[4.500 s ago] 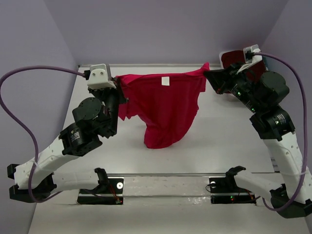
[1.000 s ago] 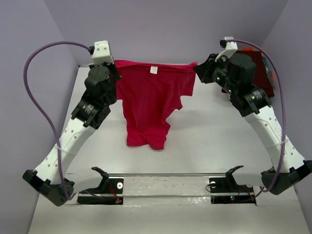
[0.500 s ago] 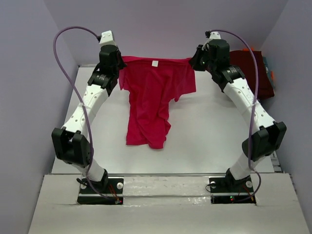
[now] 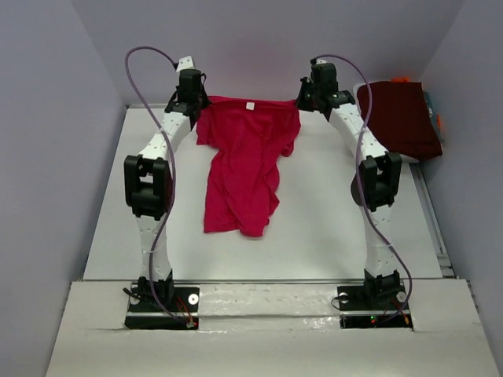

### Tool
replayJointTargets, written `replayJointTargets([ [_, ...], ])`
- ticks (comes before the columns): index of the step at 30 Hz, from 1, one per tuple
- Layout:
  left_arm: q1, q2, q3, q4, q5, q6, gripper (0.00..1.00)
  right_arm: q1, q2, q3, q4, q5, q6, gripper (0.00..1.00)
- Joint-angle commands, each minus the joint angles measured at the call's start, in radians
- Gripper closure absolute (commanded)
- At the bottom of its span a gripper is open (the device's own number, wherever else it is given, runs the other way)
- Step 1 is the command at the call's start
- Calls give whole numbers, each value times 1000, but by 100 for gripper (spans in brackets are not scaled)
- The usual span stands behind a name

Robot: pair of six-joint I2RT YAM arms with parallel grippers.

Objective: Fold and stack the t-shirts
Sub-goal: Flatten out the tshirt

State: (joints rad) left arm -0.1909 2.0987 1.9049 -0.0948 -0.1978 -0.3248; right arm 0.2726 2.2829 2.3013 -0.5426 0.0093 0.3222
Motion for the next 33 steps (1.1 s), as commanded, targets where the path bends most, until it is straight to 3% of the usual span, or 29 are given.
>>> replayJointTargets([
  [1,90,82,222,-8,-129,27,94,-87,59,109,-43,106,-15,93],
  [5,100,188,365,-75,-118,9,94,-107,115,153,-26,86,-8,93],
  [8,100,213,373,-56,-121,7,93,-127,147,185,-30,75,-9,93],
  [9,100,218,378,-52,-136,6,68,-127,150,191,-19,69,-12,93],
  [10,100,221,378,-46,-138,4,59,-127,150,190,-13,67,-15,93],
  [11,100,224,376,-43,-137,1,39,-127,147,190,-8,61,-18,93],
  [12,100,224,376,-40,-138,-2,27,-127,145,190,1,57,-20,93],
  [14,100,219,373,-42,-141,-13,5,-127,142,198,4,51,-21,80],
  [16,100,204,372,-46,-144,-17,1,-127,135,198,3,44,-25,69],
  [19,91,144,341,-49,-141,-23,1,-127,104,166,4,37,-32,30],
  [23,33,58,298,-97,-141,-6,1,-127,79,158,-17,5,-46,6],
  [28,-56,-92,111,-144,-118,-60,1,-127,55,135,-37,-5,-29,5],
  [33,-191,-262,-128,-192,-134,-199,3,-115,55,86,-28,-86,-14,19],
])
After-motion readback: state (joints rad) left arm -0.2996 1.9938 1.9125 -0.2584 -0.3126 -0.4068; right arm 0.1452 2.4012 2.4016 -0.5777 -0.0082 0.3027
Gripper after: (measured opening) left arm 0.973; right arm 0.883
